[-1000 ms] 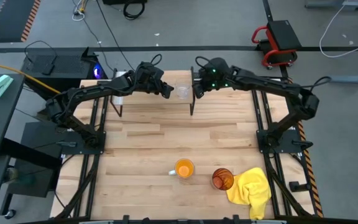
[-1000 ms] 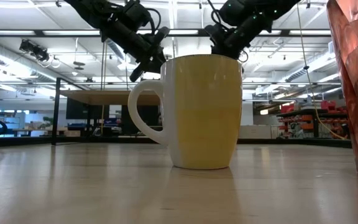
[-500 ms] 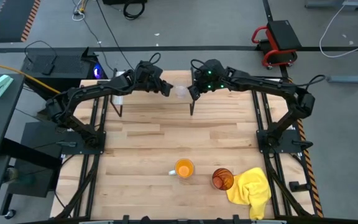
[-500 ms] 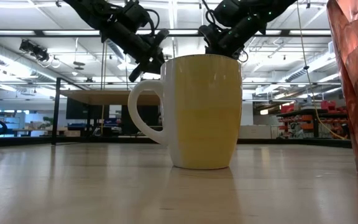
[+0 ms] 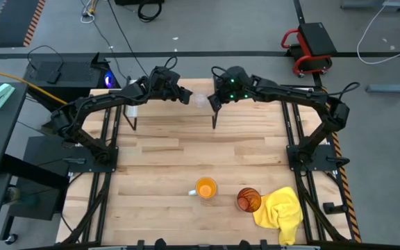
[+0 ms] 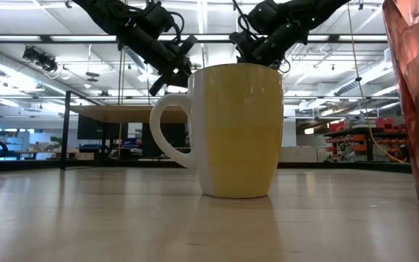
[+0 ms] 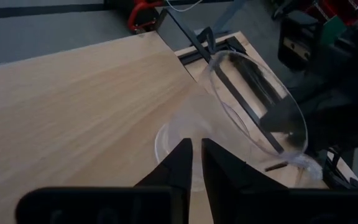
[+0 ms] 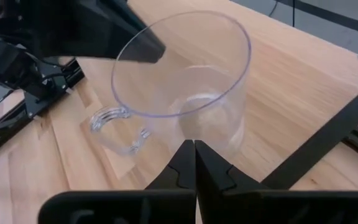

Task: Stack small to large cups/mugs on shelf
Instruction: Put the transparent mug on the shelf

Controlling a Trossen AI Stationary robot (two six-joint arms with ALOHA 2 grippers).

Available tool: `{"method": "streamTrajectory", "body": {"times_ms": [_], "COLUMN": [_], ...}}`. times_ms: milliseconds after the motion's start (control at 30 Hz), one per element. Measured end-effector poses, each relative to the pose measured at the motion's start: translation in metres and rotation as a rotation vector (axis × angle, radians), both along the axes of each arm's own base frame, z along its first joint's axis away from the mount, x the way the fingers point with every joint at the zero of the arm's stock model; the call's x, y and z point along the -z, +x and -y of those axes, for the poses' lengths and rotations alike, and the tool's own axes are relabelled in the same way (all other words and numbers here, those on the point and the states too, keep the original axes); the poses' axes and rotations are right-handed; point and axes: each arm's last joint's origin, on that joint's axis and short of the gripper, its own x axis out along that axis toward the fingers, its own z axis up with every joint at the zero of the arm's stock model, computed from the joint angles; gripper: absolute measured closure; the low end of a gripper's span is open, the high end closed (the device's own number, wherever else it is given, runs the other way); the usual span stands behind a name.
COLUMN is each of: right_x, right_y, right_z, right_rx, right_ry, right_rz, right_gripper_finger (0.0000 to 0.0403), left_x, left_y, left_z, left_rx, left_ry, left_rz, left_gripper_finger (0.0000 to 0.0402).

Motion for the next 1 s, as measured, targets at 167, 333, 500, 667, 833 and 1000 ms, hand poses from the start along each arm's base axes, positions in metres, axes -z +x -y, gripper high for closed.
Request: {"method": "streamTrajectory", "body": {"times_ms": [167,333,500,667,833,1000], "right_x": [0.0,0.0002,0.002,0.0024,0.0029,0.0031], "right_y": [-0.0021,-0.0022,-0.0034,-0.0036,-0.004,-0.0037], "right_z": [0.0039,0.0037,0.003,0.0029,0.0027,0.0018], "right_rx": [0.017,0.016,0.018,0.019,0.019,0.009], "right_ry": [0.004,0.006,0.019,0.023,0.026,0.031], "right_rz": [0.002,-0.001,-0.021,-0.025,-0.03,-0.031], "right_gripper_finger": [0.0403,0.0403,0.0402,0.0402,0.0402,0.0402], "left_x": [0.0001,0.0002,0.0002,0.0003,0.0004,0.0018], "left_y": [0.0,-0.0001,0.0001,0.0,0.0,-0.0008], "left_z": [0.0001,0.0001,0.0004,0.0003,0.0004,0.0007], "left_rx": [0.002,0.002,0.004,0.003,0.003,0.002], "left_ry": [-0.002,-0.002,-0.003,-0.003,-0.003,-0.011], "left_rz": [0.0,-0.001,-0.002,-0.002,-0.004,-0.018], "left_gripper_finger": [0.0358,0.0362,0.0357,0.0358,0.0362,0.036]}}
